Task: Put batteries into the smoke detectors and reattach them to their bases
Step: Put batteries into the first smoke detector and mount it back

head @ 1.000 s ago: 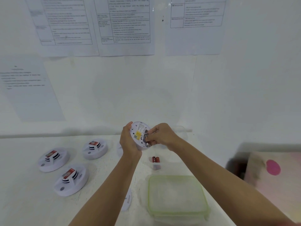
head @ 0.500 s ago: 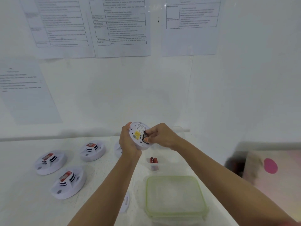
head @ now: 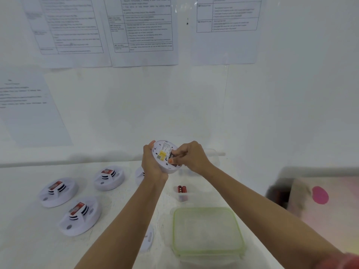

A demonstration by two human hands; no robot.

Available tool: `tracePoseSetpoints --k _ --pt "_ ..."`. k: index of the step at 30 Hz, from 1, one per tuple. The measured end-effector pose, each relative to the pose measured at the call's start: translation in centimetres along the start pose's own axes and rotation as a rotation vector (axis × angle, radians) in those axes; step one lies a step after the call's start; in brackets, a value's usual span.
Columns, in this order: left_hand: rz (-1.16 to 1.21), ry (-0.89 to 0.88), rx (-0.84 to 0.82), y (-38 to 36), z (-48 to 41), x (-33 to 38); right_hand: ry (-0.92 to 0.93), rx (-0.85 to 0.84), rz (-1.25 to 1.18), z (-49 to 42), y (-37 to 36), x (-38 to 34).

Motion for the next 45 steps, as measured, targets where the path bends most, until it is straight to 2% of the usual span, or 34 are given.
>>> tracePoseSetpoints --k 4,7,10,12,16,25,31,39,45 --pt "0.068 0.027 -0.033 0.0 0.0 0.1 0.088 -0.12 0.235 0.0 -1.3 -0.7" --pt "0.081 -0.009 -0.038 0.3 -0.3 0.5 0.121 -0.141 0.25 -0.6 -1.0 -0.3" --pt "0.042 -0.007 0.049 1.4 -1.4 0.7 -0.039 0.039 0.132 -2.1 1.4 1.7" --pt "0.012 0.007 0.078 2.0 -2.0 0.6 -0.165 0.061 0.124 -3.1 2.4 3.5" --pt "-0.032 0.022 0.108 2.3 -2.8 0.0 -0.267 -0.077 0.288 -4.5 1.4 6.4" --pt "-0.065 0.091 0.077 2.9 -5.1 -1.3 -0.23 -0.445 0.644 -7.6 -3.6 9.6" --pt "-0.063 0.089 0.061 3.5 -6.1 -1.9 -0.233 -0.543 0.736 -8.6 -3.8 8.9" --pt "-0.051 0.076 0.024 3.4 -6.0 -2.0 -0.153 -0.439 0.557 -8.4 -3.7 9.2" --pt "-0.036 0.073 -0.016 2.5 -4.8 -1.3 -0.295 -0.186 0.056 -7.2 -1.0 8.5"
Point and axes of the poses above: each hand's wrist, its own z-axis away from the middle knuckle, its own y-axis out of the back of the hand, x = y × z, the point moved 4 cm from there along -z, towards the middle knuckle, and after that the axes turned 9 degrees about z, right-handed, at the moved point
